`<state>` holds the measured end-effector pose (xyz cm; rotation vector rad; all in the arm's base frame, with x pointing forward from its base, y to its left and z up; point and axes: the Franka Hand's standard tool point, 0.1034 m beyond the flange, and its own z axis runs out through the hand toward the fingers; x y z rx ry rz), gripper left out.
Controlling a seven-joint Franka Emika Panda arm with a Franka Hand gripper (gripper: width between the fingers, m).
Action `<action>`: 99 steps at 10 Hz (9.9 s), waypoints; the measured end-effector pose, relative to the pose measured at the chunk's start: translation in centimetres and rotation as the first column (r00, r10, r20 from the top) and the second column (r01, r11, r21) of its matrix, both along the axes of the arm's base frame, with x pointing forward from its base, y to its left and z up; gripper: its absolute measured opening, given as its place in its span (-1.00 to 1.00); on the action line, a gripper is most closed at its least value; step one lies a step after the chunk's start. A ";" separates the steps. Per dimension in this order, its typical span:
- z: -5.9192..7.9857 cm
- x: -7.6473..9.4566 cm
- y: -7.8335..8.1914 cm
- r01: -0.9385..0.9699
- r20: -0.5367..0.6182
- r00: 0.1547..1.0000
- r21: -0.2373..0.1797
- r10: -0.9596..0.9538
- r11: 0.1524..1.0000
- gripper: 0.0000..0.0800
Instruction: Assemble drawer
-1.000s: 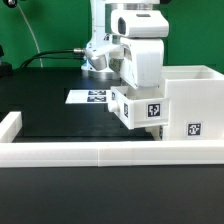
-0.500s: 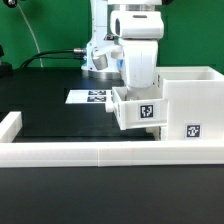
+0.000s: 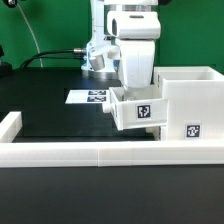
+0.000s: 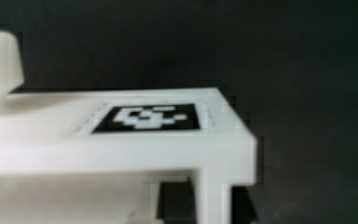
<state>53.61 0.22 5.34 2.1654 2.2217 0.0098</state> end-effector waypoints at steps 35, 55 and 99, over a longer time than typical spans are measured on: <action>0.7 -0.1 -0.8 0.092 -0.016 0.995 -0.122 -0.094 0.988 -0.89; 0.6 0.2 -1.1 0.085 -0.027 0.996 -0.029 -0.086 0.996 -0.89; 0.3 0.4 2.2 0.097 -0.014 0.995 -0.045 -0.098 0.994 -0.87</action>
Offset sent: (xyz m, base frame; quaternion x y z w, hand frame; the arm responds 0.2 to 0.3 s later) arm 0.0026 0.0060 0.0044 -0.0396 0.0047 0.0968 0.9945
